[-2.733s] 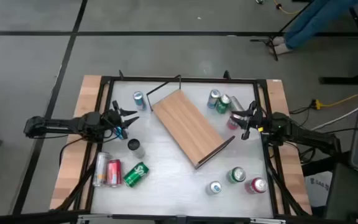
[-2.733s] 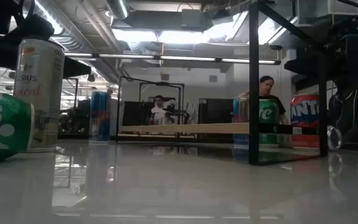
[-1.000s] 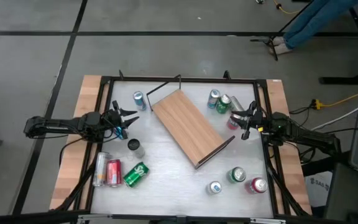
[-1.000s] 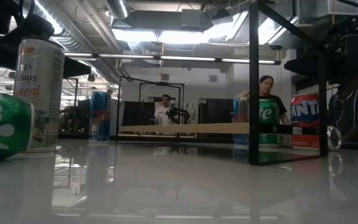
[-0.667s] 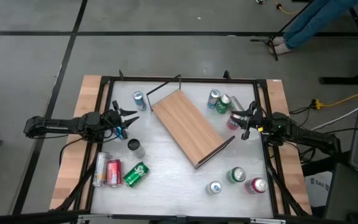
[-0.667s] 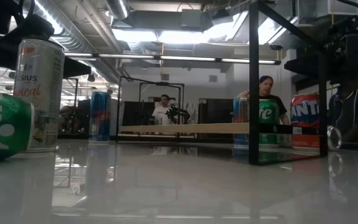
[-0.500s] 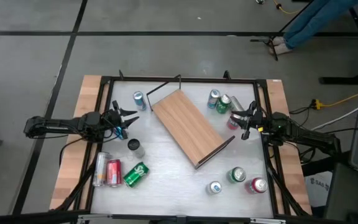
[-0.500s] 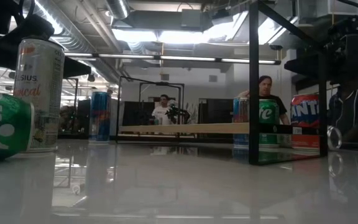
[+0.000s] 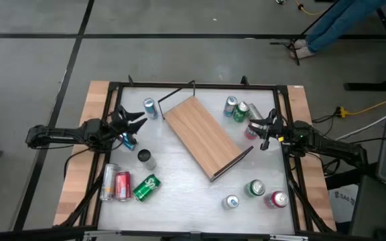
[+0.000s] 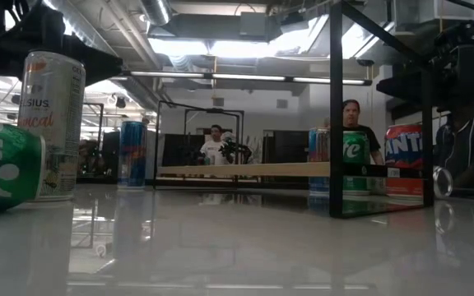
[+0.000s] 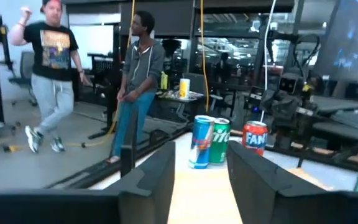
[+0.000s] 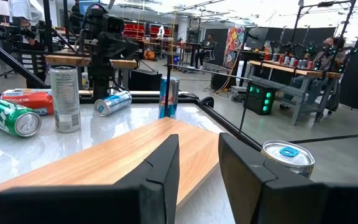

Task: Place canned beverage on shelf
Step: Put the middle white yellow soda can on the shelf

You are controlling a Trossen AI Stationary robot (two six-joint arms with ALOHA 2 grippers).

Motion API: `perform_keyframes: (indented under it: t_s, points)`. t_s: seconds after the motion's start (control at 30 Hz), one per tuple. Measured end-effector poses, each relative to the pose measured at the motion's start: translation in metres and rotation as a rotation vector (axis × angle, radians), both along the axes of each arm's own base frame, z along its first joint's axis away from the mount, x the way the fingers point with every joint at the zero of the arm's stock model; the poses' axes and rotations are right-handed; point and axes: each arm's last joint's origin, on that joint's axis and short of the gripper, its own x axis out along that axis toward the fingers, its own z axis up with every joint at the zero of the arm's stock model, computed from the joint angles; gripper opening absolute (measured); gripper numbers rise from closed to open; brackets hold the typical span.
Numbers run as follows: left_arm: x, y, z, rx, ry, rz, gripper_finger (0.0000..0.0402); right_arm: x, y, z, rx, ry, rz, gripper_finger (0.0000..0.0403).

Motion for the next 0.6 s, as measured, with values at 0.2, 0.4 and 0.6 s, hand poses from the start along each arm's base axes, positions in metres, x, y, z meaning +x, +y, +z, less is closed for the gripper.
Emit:
perform_keyframes:
  t_s: [0.2, 0.4, 0.6]
  points:
    - [0.0000, 0.0000, 0.0000, -0.048, -0.026, -0.010, 0.0207, 0.0000, 0.0000, 0.0001, 0.000, -0.001, 0.000, 0.0104]
    - [-0.0001, -0.0001, 0.0005, -0.047, -0.031, -0.011, 0.0257, 0.0000, 0.0000, 0.0002, 0.000, -0.002, 0.000, 0.0104]
    - [-0.0006, 0.0003, 0.0024, -0.044, -0.050, 0.005, 0.0271, 0.0000, 0.0000, 0.0003, -0.001, -0.003, 0.000, 0.0104]
